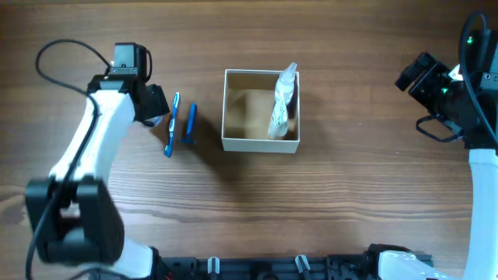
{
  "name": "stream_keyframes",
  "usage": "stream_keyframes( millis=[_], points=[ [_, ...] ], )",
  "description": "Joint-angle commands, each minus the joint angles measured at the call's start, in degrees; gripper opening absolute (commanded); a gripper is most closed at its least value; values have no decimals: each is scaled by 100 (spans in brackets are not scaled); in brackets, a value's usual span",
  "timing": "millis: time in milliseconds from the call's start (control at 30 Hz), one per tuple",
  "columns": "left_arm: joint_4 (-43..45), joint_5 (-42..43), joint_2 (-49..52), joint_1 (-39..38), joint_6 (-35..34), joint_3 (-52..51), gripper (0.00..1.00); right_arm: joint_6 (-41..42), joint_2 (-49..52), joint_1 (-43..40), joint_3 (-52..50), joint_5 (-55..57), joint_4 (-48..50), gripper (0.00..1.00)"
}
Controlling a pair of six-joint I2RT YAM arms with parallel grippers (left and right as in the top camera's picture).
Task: Pack container
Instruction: 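Carry the cotton-swab tub with the left gripper and set it in the box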
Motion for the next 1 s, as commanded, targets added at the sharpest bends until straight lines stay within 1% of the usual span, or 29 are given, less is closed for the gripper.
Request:
stream_keyframes(
  millis=[0, 33, 67, 100, 133, 167, 267, 333, 367, 433, 467, 500, 633, 700, 733, 833, 900, 967],
  points=[
    [-140, 678, -1340, -470, 17, 109, 77, 7, 39, -17, 42, -52, 0, 100],
    [-157, 824, -1552, -619, 17, 109, 77, 7, 39, -17, 42, -52, 0, 100],
    [-160, 935, -1869, -922, -11, 109, 77, 4, 39, -17, 42, -52, 0, 100],
    [-151, 933, -2031, -1152, -55, 109, 76, 7, 39, -17, 42, -52, 0, 100],
    [-138, 931, -2192, -1530, -96, 109, 73, 7, 39, -17, 42, -52, 0, 100],
    [-96, 931, -2229, -1917, -304, 109, 73, 7, 39, -17, 42, -52, 0, 100],
    [136, 905, -1945, -2671, -350, 107, 72, 7, 39, -17, 42, -52, 0, 100],
    [452, 907, -1381, -3001, -348, 107, 73, 7, 39, -17, 42, -52, 0, 100],
    [586, 883, -1056, -3067, -343, 107, 75, 4, 39, -17, 42, -52, 0, 100],
    [817, 861, -579, -3075, -345, 107, 76, 7, 39, -17, 42, -52, 2, 100],
    [1161, 879, -127, -3071, -350, 107, 78, 7, 39, -17, 42, -52, 0, 100],
    [1399, 940, 114, -3084, -348, 107, 79, 7, 39, -17, 42, -52, 0, 100],
    [2015, 979, 568, -3088, -350, 107, 84, 7, 39, -17, 42, -52, 0, 100],
    [2227, 977, 568, -3086, -348, 109, 95, 4, 39, -17, 42, -52, 2, 100],
    [2302, 977, 544, -3086, -341, 109, 99, 7, 39, -17, 42, -52, 2, 100],
    [2107, 964, 232, -3080, -282, 282, 99, 4, 39, -17, 42, -52, 0, 100],
    [1692, 791, -107, -3040, -284, 457, 99, 4, 39, -17, 42, -52, 0, 100],
    [1167, 345, -566, -2918, -284, 509, 100, 7, 39, -17, 42, -52, 0, 100]
  ],
)
